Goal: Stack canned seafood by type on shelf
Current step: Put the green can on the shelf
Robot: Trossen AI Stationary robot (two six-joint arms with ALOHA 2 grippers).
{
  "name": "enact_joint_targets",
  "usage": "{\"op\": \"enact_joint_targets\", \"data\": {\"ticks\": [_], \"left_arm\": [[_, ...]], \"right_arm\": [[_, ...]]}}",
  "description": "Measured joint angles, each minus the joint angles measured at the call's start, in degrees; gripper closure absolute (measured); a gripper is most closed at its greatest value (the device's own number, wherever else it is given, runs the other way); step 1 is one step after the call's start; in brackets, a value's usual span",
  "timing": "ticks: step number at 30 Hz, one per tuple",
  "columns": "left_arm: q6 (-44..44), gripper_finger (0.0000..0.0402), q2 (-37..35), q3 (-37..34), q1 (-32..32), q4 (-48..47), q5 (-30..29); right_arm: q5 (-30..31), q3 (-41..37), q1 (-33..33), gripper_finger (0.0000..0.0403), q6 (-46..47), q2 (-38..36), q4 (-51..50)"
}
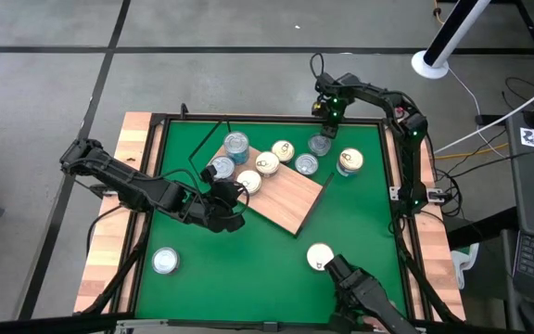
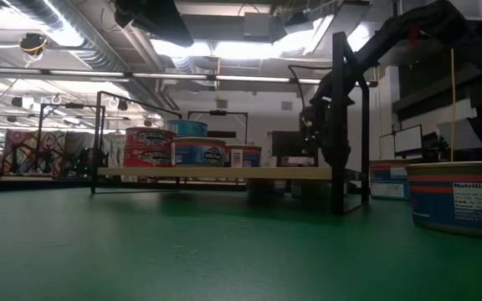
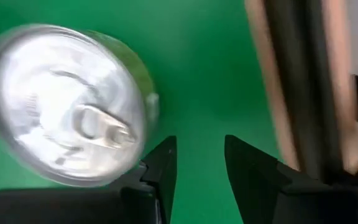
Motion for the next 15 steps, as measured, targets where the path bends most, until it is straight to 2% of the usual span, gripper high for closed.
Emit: {"op": "enact_joint_targets", "data": {"ticks": [4, 7, 12, 15], "left_arm": [[0.0, 0.037, 0.0, 0.0, 0.0, 0.0, 0.0], [0.0, 0.037, 0.0, 0.0, 0.0, 0.0, 0.0], [0.2, 0.037, 0.0, 0.0, 0.0, 0.0, 0.0], [0.2, 0.037, 0.0, 0.0, 0.0, 0.0, 0.0]], "right_arm": [[5.4, 0.3, 0.0, 0.0269, 0.0, 0.0, -1.6], [7.0, 1.2, 0.0, 0.0269, 0.0, 0.0, -3.1], [6.1, 4.3, 0.0, 0.0269, 0.1, 0.0, -5.7], [0.8, 5.9, 0.0, 0.0269, 1.2, 0.0, -6.7]]}}
